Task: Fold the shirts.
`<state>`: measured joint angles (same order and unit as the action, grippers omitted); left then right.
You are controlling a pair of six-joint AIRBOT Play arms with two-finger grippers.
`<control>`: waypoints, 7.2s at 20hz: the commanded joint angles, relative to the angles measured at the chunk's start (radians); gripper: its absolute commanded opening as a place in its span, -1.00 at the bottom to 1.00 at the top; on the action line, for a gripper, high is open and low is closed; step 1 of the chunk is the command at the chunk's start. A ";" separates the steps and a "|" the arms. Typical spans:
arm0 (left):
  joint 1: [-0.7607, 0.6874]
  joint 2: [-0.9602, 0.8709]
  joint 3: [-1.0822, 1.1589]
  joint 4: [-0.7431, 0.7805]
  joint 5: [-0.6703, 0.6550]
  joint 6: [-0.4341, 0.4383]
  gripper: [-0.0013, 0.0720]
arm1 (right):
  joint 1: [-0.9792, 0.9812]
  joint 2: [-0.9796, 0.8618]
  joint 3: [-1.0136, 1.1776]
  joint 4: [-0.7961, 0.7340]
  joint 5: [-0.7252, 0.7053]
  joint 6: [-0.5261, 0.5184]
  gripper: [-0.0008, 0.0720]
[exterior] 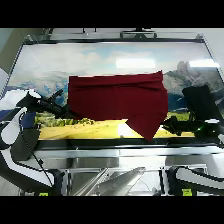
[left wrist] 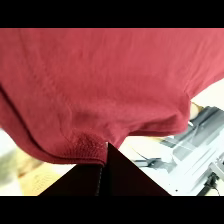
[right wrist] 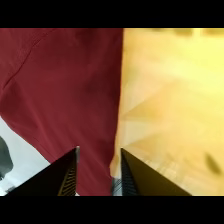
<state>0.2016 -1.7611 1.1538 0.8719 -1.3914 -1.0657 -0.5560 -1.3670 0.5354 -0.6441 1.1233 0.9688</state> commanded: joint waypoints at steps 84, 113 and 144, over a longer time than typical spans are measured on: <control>-0.427 -0.364 0.826 -0.133 0.318 -0.122 -0.93 | 0.285 -0.492 1.232 0.177 0.177 0.133 -0.93; -0.101 -0.021 0.837 -0.325 -0.042 -0.217 -0.95 | 1.010 -0.618 1.272 0.634 -0.591 -0.057 -0.93; -0.074 0.001 0.837 -0.322 -0.116 -0.172 -0.93 | 0.718 -0.819 1.318 0.105 -0.176 0.387 0.98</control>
<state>0.1276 -1.7592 1.9911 0.5495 -1.5108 -1.2510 0.1543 -2.1418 1.8534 -0.5941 0.9730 1.3457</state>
